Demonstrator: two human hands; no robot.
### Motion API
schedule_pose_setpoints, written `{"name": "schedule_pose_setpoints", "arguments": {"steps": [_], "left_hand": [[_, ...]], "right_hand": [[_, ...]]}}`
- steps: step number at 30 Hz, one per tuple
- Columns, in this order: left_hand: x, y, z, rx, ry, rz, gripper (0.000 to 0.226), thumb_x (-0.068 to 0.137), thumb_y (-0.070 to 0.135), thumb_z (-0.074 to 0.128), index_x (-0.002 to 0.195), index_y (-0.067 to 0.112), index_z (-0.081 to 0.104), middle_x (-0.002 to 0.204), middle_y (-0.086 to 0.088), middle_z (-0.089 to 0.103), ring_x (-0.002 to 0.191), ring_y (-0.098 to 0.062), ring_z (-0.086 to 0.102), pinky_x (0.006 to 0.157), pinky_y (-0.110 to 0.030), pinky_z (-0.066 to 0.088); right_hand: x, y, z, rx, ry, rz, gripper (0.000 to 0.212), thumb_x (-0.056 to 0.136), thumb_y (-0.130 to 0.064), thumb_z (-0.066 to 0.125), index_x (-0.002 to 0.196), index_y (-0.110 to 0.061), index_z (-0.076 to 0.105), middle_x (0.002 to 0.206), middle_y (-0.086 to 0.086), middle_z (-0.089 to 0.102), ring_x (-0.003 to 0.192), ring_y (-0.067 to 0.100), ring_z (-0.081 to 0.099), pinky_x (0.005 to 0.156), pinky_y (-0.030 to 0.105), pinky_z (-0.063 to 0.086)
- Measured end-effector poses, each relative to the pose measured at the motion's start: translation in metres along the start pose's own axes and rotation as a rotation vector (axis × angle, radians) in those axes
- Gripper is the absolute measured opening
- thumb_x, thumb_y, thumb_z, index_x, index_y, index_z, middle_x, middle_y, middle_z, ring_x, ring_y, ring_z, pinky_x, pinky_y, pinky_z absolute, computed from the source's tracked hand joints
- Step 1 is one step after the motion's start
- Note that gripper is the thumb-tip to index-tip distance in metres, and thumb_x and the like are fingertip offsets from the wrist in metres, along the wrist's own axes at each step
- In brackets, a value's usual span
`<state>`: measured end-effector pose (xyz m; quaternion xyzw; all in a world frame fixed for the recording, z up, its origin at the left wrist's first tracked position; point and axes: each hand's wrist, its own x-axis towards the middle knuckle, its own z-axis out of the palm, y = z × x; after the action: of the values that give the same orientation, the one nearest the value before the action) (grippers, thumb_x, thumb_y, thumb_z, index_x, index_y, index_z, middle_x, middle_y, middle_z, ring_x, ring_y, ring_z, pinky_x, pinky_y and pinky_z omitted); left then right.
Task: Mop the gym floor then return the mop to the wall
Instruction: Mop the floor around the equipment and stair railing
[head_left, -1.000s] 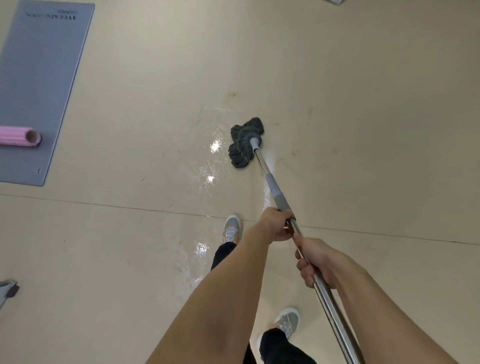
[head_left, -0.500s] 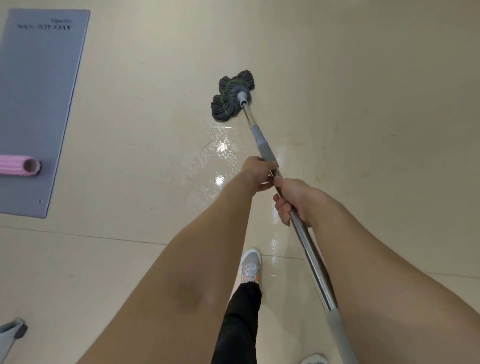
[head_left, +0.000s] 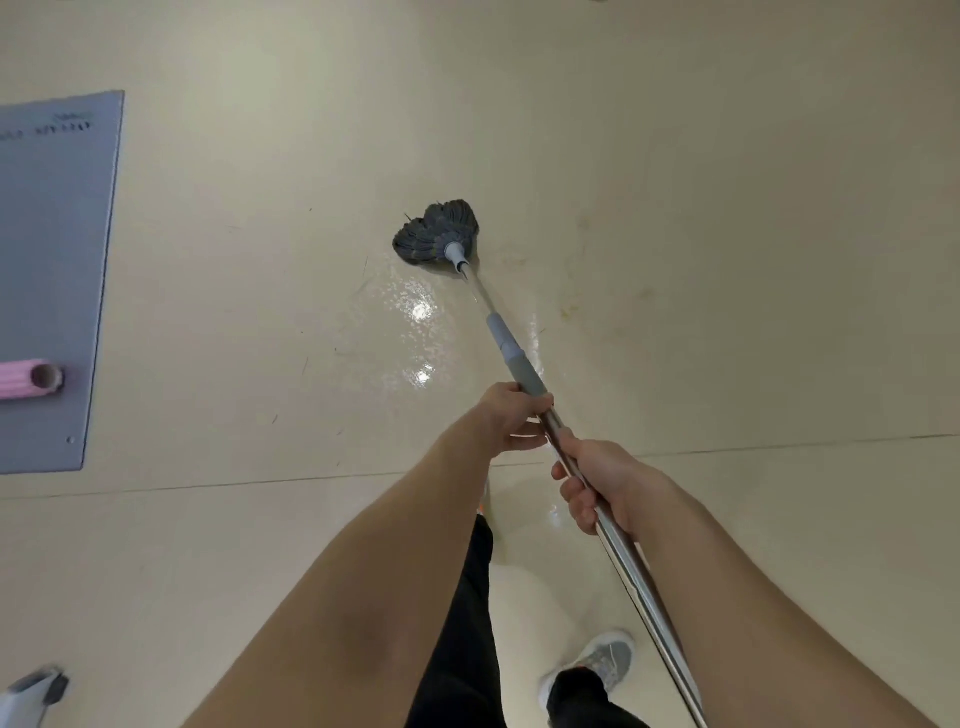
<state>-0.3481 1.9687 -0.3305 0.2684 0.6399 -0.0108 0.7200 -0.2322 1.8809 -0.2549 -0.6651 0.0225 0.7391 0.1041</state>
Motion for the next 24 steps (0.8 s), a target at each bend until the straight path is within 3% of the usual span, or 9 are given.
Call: {"name": "schedule_pose_setpoints", "arguments": {"steps": [8, 12, 17, 24], "left_hand": [[-0.078, -0.148, 0.189, 0.156, -0.162, -0.114, 0.034, 0.086, 0.012, 0.071, 0.117, 0.001, 0.062, 0.097, -0.012, 0.070, 0.081, -0.024, 0.070, 0.073, -0.038, 0.062], [-0.102, -0.200, 0.256, 0.169, -0.278, -0.203, 0.027, 0.087, 0.005, 0.068, 0.111, -0.004, 0.062, 0.090, -0.014, 0.068, 0.080, -0.027, 0.071, 0.077, -0.042, 0.062], [-0.105, -0.207, 0.291, 0.099, -0.312, -0.204, 0.022, 0.086, 0.000, 0.062, 0.108, -0.003, 0.058, 0.095, -0.020, 0.062, 0.074, -0.031, 0.069, 0.069, -0.043, 0.062], [-0.059, -0.136, 0.245, 0.021, -0.267, -0.129, 0.018, 0.085, 0.001, 0.063, 0.102, -0.001, 0.057, 0.095, -0.021, 0.061, 0.081, -0.032, 0.065, 0.083, -0.048, 0.059]], "right_hand": [[-0.086, 0.217, -0.120, 0.151, 0.071, 0.080, 0.049, 0.101, -0.056, 0.043, 0.086, -0.009, 0.047, 0.050, -0.001, 0.034, 0.033, 0.009, 0.027, 0.033, 0.017, 0.026], [-0.117, 0.290, -0.151, 0.199, 0.131, 0.178, 0.052, 0.099, -0.061, 0.041, 0.080, -0.013, 0.042, 0.051, -0.002, 0.032, 0.035, 0.009, 0.024, 0.036, 0.016, 0.024], [-0.127, 0.293, -0.167, 0.144, 0.194, 0.182, 0.057, 0.096, -0.068, 0.035, 0.074, -0.015, 0.035, 0.048, -0.002, 0.030, 0.035, 0.010, 0.022, 0.039, 0.015, 0.024], [-0.097, 0.195, -0.145, 0.085, 0.189, 0.154, 0.052, 0.102, -0.057, 0.032, 0.074, -0.013, 0.037, 0.044, -0.002, 0.033, 0.031, 0.009, 0.023, 0.035, 0.015, 0.027]]}}
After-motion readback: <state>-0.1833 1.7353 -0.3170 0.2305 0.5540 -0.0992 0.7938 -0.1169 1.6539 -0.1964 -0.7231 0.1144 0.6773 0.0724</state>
